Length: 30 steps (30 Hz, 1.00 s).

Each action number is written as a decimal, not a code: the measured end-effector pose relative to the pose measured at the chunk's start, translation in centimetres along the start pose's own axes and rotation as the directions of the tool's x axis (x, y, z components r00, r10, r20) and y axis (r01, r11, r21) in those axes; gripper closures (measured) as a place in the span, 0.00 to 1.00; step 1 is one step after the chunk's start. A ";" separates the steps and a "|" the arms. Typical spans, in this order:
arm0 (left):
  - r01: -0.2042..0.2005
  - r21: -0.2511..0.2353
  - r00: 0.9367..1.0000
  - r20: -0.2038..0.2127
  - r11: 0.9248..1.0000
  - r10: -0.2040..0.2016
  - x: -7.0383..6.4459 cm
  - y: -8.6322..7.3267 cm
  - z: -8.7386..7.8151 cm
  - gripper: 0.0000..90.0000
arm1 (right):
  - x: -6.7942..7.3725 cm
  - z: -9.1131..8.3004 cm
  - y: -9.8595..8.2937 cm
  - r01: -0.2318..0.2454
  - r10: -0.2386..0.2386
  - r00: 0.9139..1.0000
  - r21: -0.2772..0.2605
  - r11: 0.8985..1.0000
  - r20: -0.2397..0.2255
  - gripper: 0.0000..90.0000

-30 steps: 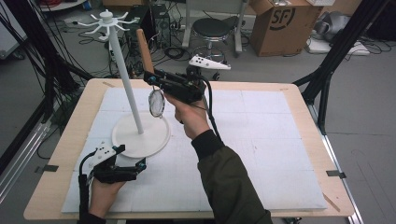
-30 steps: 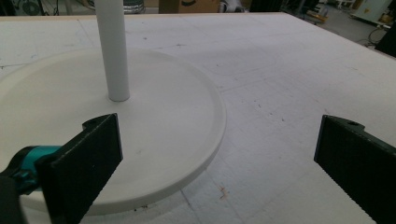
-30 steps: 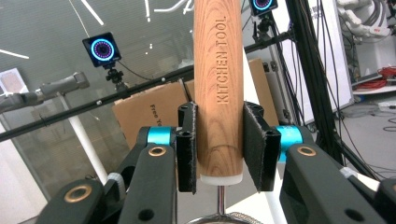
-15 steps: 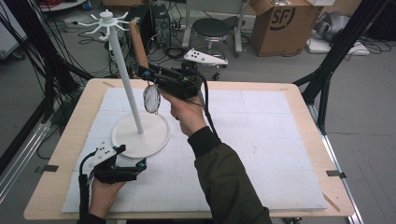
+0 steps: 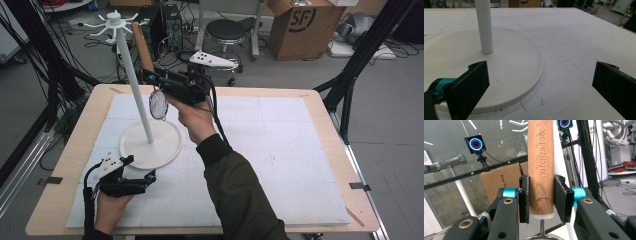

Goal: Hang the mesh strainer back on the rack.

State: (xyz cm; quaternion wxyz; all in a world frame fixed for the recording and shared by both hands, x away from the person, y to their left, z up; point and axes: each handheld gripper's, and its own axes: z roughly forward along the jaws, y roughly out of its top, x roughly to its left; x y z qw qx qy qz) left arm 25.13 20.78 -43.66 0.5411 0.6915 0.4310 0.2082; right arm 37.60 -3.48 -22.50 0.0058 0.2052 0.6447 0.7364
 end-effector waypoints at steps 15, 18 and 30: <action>0.007 -0.007 1.000 -0.007 1.000 -0.008 0.1 -0.1 -0.4 0.02 | -0.5 1.4 -0.2 0.008 -0.009 0.999 0.025 1.000 0.041 0.77; 0.005 -0.007 1.000 -0.009 1.000 -0.005 0.2 -0.1 -0.6 0.02 | -0.6 1.6 -0.4 0.000 -0.002 0.999 0.031 1.000 0.046 0.77; 0.009 -0.012 1.000 -0.014 1.000 -0.009 0.2 -0.1 -0.8 0.02 | -0.9 1.5 -0.4 -0.053 0.051 0.998 0.044 0.998 0.038 0.76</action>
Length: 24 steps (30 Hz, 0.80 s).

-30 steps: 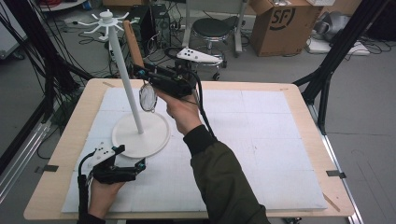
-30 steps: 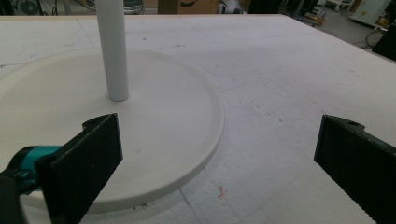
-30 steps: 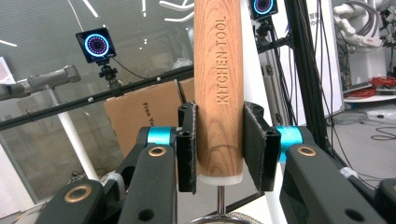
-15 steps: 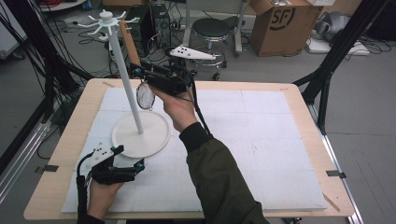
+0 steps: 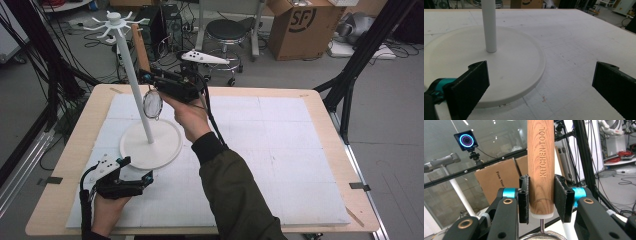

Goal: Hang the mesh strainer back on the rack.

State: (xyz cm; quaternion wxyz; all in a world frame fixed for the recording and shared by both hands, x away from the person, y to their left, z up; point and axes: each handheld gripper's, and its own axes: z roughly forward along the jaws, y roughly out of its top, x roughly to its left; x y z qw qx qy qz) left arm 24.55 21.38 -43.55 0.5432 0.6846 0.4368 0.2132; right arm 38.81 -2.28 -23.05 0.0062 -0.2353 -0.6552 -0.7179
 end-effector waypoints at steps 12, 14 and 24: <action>-0.004 0.002 1.000 0.001 1.000 0.004 0.0 0.0 0.0 0.02 | -0.3 -0.2 -0.1 0.004 -0.007 0.997 0.036 0.999 0.072 0.38; -0.006 0.002 1.000 -0.001 1.000 0.006 0.0 0.0 0.0 0.02 | -0.2 -0.3 -0.2 0.007 -0.010 0.997 0.039 0.999 0.072 0.36; -0.007 0.003 1.000 -0.005 1.000 0.007 0.1 0.0 0.1 0.02 | -0.2 -2.2 -1.2 0.011 -0.017 0.997 0.076 0.997 0.074 0.30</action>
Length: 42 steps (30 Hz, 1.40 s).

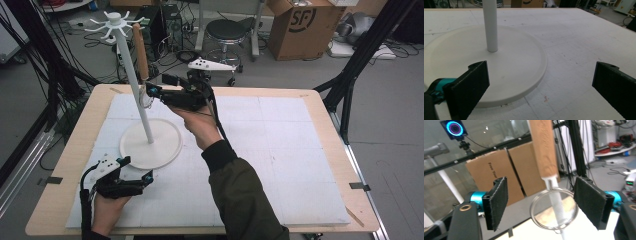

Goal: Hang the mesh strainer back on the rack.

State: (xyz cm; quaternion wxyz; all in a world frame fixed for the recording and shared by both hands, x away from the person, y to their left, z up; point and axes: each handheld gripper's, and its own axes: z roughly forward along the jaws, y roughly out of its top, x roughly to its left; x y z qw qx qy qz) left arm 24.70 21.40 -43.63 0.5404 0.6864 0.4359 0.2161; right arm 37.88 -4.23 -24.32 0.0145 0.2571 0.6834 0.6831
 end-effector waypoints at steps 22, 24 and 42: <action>-0.028 0.019 1.000 0.012 0.999 0.027 -0.4 0.0 0.6 0.02 | -2.0 -4.9 -2.1 -0.059 0.059 0.998 -0.013 0.998 0.038 0.27; -0.029 0.025 1.000 0.011 0.999 0.029 -0.4 0.0 0.7 0.02 | -2.2 -5.2 -2.3 -0.061 0.062 0.997 -0.015 0.998 0.043 0.27; -0.025 0.024 1.000 0.017 0.999 0.025 -0.5 0.0 0.9 0.02 | -2.8 -8.0 -4.0 -0.061 0.061 0.995 -0.005 0.998 0.079 0.25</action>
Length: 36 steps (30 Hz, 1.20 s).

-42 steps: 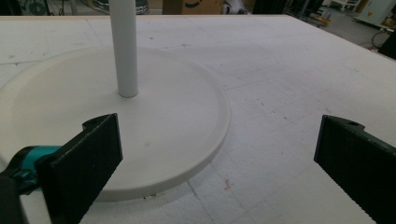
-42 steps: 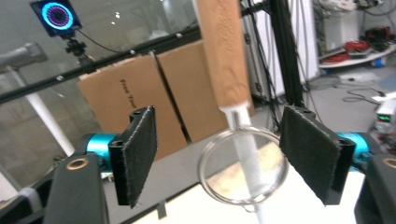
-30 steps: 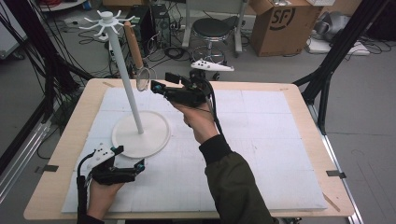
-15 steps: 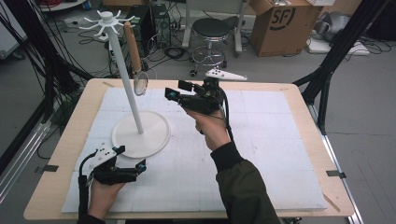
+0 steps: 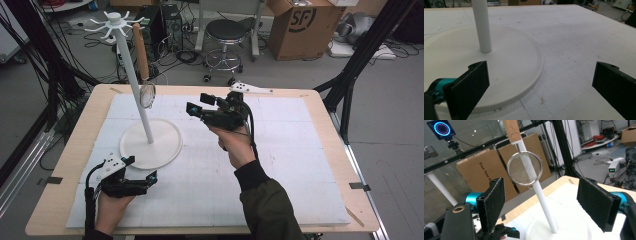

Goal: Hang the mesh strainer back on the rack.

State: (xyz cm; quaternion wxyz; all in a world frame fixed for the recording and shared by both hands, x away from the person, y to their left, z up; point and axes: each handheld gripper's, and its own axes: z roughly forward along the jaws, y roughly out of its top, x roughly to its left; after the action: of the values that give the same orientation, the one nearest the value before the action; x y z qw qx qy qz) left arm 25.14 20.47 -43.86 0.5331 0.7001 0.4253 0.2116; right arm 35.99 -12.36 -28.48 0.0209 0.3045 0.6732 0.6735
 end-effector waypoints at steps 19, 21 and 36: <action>-0.010 0.006 1.000 0.007 1.000 0.010 -0.3 0.0 0.4 0.02 | -1.2 -2.6 -1.7 -0.004 0.004 0.999 0.018 1.000 0.045 0.25; -0.011 0.007 1.000 0.007 1.000 0.011 -0.3 0.0 0.4 0.02 | -1.4 -2.9 -2.0 -0.016 0.016 0.999 0.017 1.000 0.046 0.25; -0.019 0.010 1.000 0.013 1.000 0.019 -0.5 0.1 0.5 0.02 | -2.6 -5.3 -4.5 -0.038 0.036 0.996 0.034 0.999 0.080 0.25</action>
State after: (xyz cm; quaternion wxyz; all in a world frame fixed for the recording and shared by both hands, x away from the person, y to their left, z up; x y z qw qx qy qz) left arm 25.26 19.78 -43.88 0.5301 0.7081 0.4164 0.2100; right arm 34.10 -17.80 -33.18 0.0297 0.3437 0.6778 0.6493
